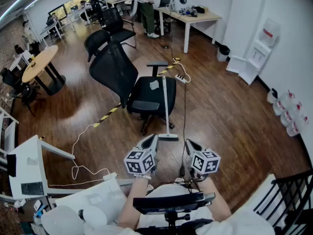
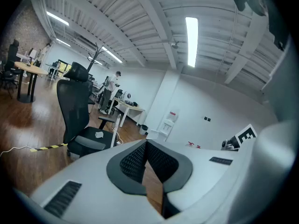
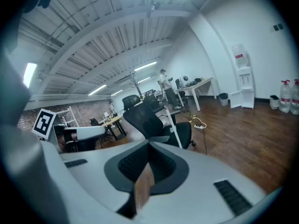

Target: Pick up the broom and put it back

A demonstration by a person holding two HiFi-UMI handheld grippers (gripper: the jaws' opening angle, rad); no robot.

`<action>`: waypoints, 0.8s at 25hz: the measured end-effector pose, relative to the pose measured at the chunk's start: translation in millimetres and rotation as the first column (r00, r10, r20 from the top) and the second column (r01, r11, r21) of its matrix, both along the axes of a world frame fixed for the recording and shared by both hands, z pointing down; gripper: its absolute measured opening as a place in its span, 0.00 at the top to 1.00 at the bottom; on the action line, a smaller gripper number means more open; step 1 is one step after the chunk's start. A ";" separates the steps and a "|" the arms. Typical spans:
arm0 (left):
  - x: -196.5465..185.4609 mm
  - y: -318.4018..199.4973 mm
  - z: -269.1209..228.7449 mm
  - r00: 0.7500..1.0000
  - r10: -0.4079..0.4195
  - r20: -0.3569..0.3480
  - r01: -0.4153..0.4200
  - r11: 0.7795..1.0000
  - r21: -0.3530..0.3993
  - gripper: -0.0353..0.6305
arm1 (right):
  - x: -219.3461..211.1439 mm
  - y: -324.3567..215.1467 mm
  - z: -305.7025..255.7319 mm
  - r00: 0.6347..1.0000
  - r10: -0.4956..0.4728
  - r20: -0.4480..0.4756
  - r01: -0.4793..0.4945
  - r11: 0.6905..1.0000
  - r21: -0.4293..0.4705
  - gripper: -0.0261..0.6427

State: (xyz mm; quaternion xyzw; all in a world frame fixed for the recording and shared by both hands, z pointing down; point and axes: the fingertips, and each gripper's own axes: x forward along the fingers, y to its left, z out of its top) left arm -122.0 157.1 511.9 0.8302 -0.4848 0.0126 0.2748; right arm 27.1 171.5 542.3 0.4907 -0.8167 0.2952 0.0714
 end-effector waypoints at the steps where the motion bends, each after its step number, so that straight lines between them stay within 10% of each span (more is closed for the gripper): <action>1: 1.0 -3.1 -0.8 1.000 0.001 -0.001 -0.001 1.000 0.002 0.94 | 2.0 -2.5 2.1 1.000 0.000 -0.001 0.000 1.000 -0.001 0.94; 20: 51.1 -43.1 13.5 0.999 -0.027 0.029 0.028 0.999 -0.025 0.94 | 56.6 -40.6 18.7 0.999 -0.034 0.013 0.034 0.999 -0.026 0.94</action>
